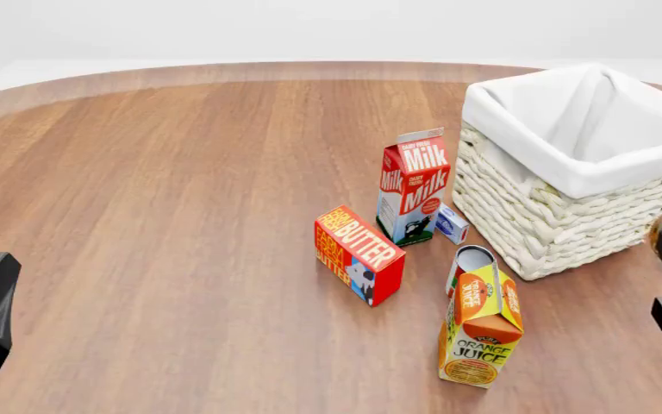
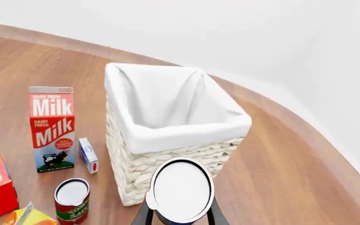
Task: Pick up the alphabet soup, and put it in the basket.
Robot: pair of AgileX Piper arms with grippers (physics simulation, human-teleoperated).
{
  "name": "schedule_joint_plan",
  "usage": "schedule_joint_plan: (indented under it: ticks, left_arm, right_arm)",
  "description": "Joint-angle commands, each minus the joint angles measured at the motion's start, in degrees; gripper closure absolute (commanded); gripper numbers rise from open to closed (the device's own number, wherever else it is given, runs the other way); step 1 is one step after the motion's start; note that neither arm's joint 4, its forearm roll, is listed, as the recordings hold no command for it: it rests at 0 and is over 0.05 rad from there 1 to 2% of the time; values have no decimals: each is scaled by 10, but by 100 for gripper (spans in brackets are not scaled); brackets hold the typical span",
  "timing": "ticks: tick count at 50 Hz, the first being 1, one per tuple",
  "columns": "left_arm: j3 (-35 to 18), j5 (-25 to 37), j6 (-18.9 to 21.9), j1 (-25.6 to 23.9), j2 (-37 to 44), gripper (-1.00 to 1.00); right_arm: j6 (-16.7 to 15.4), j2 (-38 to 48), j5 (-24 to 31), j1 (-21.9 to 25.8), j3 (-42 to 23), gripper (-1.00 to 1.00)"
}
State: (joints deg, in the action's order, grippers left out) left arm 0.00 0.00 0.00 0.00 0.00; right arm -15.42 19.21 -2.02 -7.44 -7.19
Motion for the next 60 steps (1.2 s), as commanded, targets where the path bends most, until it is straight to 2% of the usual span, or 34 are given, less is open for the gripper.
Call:
schedule_joint_plan:
  ticks: [1,24,54,55,60]
  left_arm:
    - [0,0,0,0,0,-100]
    - [0,0,0,0,0,-100]
    - [0,0,0,0,0,-100]
    - [0,0,0,0,0,-100]
    - [0,0,0,0,0,-100]
  right_arm:
    - [3,13,4,8,-44,100]
    - [9,72,-15,17,-111,100]
    - [29,146,-35,17,-179,100]
    - [42,156,-34,10,-185,100]
    - [42,168,-34,15,-196,100]
